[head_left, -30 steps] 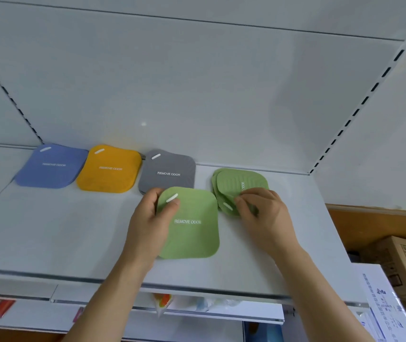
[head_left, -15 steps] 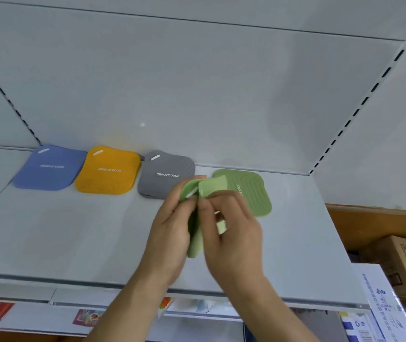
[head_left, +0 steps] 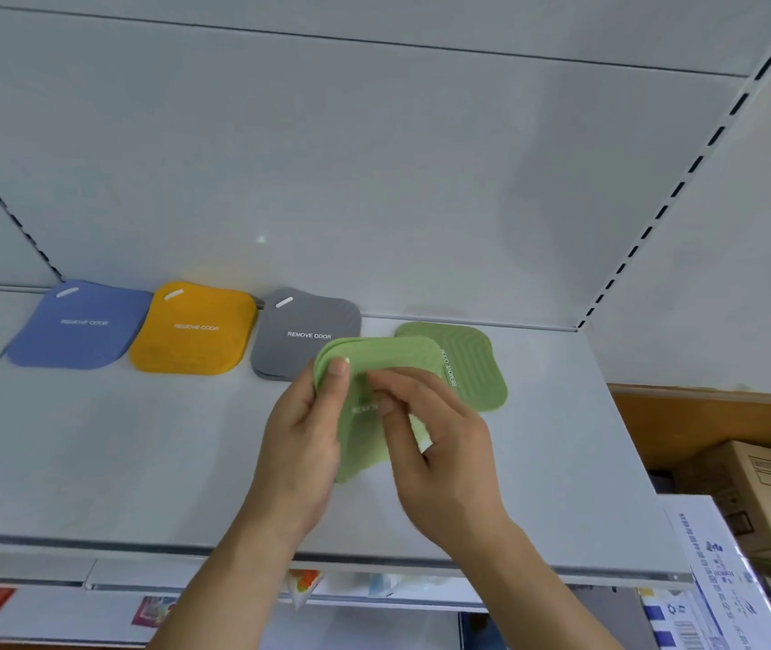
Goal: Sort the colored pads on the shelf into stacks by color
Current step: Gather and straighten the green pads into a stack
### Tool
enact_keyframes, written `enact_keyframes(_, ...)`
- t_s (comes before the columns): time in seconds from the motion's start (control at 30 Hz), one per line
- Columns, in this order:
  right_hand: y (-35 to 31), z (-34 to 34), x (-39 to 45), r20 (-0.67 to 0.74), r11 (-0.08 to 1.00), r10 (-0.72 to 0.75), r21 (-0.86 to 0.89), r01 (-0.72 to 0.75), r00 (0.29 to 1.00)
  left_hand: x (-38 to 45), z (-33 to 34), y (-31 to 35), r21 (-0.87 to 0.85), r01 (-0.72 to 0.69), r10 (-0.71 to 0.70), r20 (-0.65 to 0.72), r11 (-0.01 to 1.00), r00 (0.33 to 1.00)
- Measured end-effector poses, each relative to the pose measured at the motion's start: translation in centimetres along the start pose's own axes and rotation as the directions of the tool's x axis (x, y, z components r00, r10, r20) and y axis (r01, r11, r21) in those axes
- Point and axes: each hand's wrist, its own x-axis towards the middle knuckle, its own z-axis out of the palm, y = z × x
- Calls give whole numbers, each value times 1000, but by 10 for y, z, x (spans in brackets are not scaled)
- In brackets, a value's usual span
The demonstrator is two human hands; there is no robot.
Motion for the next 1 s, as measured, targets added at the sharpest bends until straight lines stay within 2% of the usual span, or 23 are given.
enact_keyframes(0.07,21,-11,4,-103,987,37,-149,-52,994,4,-5,2,-11,11,-12,-83,1000,996)
enact_keyframes(0.13,48,-25,9,-121,922,75,-369,-115,990,8,-13,4,-59,38,-47,-165,998,985)
enact_keyframes(0.2,70,-33,12,16,860,113,-502,-90,994,11,-21,6,-107,64,-85,-201,992,976)
enact_keyframes(0.27,82,-33,14,170,834,132,-552,-16,976,13,-23,7,-123,87,-112,-219,989,969)
enact_keyframes(0.33,90,-27,16,201,819,94,-573,39,975,13,-23,6,-133,103,-130,-213,986,968)
enact_keyframes(0.47,94,-27,20,80,875,79,-483,-31,994,11,-20,6,-163,136,-167,-193,977,967)
enact_keyframes(0.57,89,-32,23,-10,904,179,-393,-168,984,11,-18,7,-195,152,-188,-181,969,965)
enact_keyframes(0.67,70,-44,31,-196,904,283,-274,-329,939,12,-17,9,-213,158,-194,-160,964,968)
enact_keyframes(0.77,38,-57,33,-341,920,232,-229,-320,911,13,-11,11,-191,145,-169,-116,971,979)
enact_keyframes(0.87,2,-44,28,-330,966,127,-171,-192,935,8,4,11,-175,121,-136,-75,977,988)
enact_keyframes(1.0,-25,-4,18,-154,974,217,103,-203,964,-2,27,5,-164,119,-118,16,979,993)
